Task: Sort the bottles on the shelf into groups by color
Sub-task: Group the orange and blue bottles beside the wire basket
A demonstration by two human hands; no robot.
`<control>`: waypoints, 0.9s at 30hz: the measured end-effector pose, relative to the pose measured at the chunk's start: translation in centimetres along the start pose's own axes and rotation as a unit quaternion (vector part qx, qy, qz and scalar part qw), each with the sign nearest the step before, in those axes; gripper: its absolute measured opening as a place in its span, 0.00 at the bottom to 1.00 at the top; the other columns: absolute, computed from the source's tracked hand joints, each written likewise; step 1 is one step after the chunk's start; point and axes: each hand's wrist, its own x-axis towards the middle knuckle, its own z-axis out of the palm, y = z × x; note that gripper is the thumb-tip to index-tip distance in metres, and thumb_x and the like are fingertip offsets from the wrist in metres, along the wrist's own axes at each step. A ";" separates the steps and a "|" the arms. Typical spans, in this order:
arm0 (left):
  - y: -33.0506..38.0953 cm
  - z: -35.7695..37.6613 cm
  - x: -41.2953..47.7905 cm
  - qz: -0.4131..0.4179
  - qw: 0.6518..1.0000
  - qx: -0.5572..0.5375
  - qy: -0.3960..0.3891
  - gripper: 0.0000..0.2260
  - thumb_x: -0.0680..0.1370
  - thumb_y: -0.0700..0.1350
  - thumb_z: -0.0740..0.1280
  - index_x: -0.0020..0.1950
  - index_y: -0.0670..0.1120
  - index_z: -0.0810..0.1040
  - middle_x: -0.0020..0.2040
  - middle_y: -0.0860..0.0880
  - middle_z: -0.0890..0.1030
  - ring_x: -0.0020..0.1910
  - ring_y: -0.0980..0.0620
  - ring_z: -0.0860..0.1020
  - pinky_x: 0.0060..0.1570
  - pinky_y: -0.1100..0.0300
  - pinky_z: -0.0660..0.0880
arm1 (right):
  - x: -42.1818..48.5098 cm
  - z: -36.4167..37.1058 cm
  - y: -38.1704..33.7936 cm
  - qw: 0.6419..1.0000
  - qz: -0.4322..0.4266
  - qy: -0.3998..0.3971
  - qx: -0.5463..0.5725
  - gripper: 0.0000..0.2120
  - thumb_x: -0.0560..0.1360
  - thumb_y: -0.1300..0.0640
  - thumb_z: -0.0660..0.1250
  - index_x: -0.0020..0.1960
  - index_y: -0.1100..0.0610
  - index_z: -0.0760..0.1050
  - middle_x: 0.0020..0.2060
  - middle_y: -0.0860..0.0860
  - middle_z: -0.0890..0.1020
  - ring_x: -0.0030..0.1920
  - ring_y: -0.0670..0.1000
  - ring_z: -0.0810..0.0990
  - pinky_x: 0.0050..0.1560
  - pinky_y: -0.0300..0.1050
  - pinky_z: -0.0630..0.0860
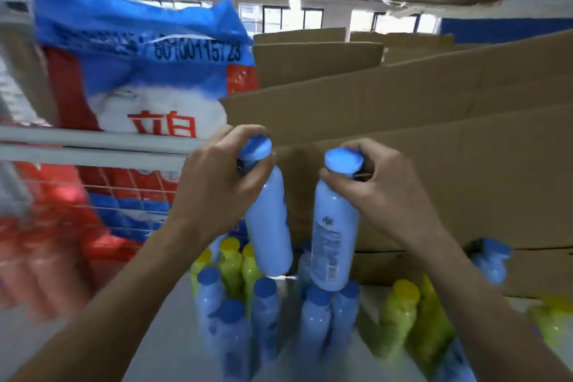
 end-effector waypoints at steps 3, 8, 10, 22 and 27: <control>-3.4 -5.0 -2.3 -0.029 1.000 0.006 0.004 0.13 0.76 0.50 0.70 0.60 0.52 0.79 0.52 0.56 0.80 0.48 0.56 0.78 0.47 0.62 0.73 | -0.6 5.1 -3.3 0.999 -0.021 -0.030 0.021 0.10 0.70 0.48 0.75 0.47 0.49 0.78 0.38 0.45 0.82 0.38 0.44 0.81 0.42 0.46 0.78; -9.0 -13.9 -6.6 -0.079 0.995 0.057 0.019 0.14 0.75 0.51 0.69 0.60 0.53 0.79 0.52 0.59 0.80 0.51 0.60 0.78 0.50 0.67 0.72 | -1.4 13.7 -9.3 0.994 -0.047 -0.077 0.057 0.11 0.70 0.48 0.75 0.50 0.50 0.79 0.37 0.44 0.83 0.37 0.41 0.80 0.39 0.42 0.76; -11.3 -17.2 -8.3 -0.101 0.991 0.083 0.030 0.14 0.74 0.51 0.69 0.59 0.53 0.79 0.53 0.58 0.81 0.53 0.58 0.78 0.54 0.63 0.73 | -2.0 17.0 -11.7 0.991 -0.055 -0.099 0.074 0.12 0.70 0.47 0.74 0.51 0.49 0.79 0.38 0.44 0.84 0.38 0.41 0.81 0.39 0.40 0.76; -22.9 -31.1 -17.9 -0.276 0.932 0.222 0.073 0.15 0.74 0.52 0.72 0.59 0.53 0.79 0.59 0.56 0.80 0.58 0.55 0.77 0.55 0.66 0.68 | -4.5 35.9 -21.1 0.944 -0.092 -0.264 0.173 0.11 0.69 0.48 0.75 0.49 0.44 0.77 0.40 0.36 0.81 0.42 0.35 0.79 0.41 0.27 0.71; -28.2 -34.3 -19.4 -0.322 0.909 0.251 0.078 0.15 0.74 0.57 0.69 0.58 0.55 0.78 0.53 0.57 0.79 0.51 0.55 0.78 0.53 0.58 0.73 | -3.9 43.2 -23.2 0.927 -0.108 -0.302 0.193 0.14 0.68 0.51 0.77 0.51 0.46 0.78 0.42 0.39 0.82 0.43 0.37 0.80 0.44 0.32 0.74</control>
